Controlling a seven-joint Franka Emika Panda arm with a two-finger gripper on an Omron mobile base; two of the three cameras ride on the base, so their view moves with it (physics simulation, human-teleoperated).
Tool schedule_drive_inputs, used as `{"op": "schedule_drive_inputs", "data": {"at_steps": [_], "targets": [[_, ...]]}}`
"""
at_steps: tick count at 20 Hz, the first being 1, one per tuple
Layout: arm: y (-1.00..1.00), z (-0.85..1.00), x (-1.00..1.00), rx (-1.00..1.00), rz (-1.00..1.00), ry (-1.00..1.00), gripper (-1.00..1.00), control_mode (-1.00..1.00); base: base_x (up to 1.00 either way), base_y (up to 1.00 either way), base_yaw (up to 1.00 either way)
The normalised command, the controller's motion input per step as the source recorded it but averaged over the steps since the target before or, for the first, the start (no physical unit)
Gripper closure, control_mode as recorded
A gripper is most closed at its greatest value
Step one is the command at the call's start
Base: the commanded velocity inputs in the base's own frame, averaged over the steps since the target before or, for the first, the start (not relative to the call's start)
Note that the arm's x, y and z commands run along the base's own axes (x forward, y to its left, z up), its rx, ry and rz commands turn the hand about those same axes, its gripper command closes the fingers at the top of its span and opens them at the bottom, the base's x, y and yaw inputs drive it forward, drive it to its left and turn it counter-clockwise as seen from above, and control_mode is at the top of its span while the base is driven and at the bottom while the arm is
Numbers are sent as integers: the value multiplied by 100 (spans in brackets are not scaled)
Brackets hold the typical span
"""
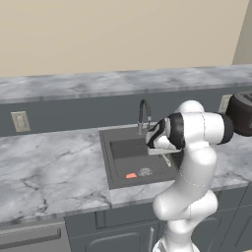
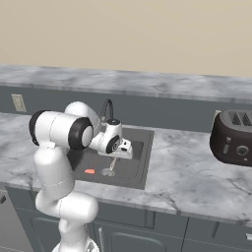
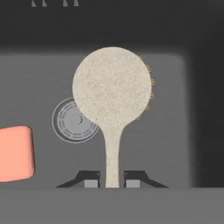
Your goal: Pick up the bar soap and dish brush from the sink, and place them back in the cabinet, and close the cabinet doors.
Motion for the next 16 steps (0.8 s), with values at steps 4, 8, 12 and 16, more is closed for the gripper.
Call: {"op": "schedule_drive_inputs", "data": {"at_steps": [4, 8, 12, 16], "targets": [[-4, 31, -18, 0, 0, 4, 100, -100, 0, 0, 0], [0, 22, -18, 0, 0, 2, 100, -100, 0, 0, 0], [0, 14, -16, 0, 0, 0, 100, -100, 0, 0, 0], [-6, 17, -31, 0, 0, 0, 100, -100, 0, 0, 0]]}}
